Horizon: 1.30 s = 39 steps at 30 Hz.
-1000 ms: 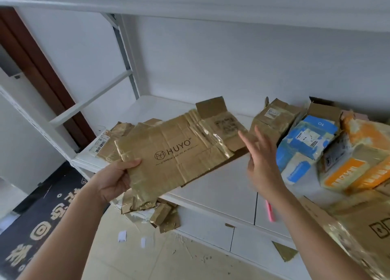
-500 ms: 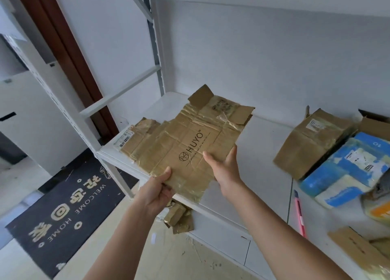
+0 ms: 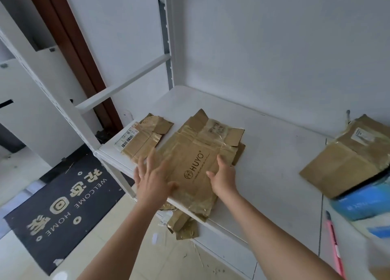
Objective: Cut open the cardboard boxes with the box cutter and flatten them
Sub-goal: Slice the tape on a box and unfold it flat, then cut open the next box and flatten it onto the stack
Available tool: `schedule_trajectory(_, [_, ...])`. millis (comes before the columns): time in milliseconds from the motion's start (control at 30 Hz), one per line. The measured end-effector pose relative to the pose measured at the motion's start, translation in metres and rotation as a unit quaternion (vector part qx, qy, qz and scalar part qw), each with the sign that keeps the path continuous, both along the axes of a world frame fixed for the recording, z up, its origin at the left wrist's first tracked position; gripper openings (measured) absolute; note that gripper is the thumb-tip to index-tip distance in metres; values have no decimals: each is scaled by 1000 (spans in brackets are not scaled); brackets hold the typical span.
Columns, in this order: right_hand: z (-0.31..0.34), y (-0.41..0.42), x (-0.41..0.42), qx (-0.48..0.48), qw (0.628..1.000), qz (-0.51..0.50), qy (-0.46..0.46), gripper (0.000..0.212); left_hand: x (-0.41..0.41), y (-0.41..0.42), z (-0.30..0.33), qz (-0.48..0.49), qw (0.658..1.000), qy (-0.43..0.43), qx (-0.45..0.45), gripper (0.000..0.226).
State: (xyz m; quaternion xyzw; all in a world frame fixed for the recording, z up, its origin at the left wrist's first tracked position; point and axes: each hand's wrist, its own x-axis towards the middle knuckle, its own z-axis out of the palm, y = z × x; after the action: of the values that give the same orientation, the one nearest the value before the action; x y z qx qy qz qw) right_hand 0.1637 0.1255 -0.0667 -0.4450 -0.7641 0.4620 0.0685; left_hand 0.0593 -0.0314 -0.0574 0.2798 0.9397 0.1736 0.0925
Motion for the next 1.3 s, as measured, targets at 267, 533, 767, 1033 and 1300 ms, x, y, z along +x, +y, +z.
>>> schedule_trajectory(267, [-5, 42, 8, 326, 911, 183, -176, 108, -11, 13, -15, -143, 977, -68, -141, 84])
schedule_trajectory(533, [-19, 99, -9, 167, 915, 291, -225, 152, -35, 17, -20, -184, 969, -122, -108, 97])
schedule_trajectory(767, [-21, 100, -16, 183, 904, 306, -236, 142, -35, 10, -40, -151, 978, -137, -36, 92])
schedule_trajectory(1033, [13, 54, 26, 215, 907, 274, -236, 89, -8, 15, -15, -74, 987, -113, -84, 79])
schedule_trajectory(1300, [95, 91, 127, 355, 906, 112, -200, 73, 24, 66, 63, -40, 991, -126, 16, 71])
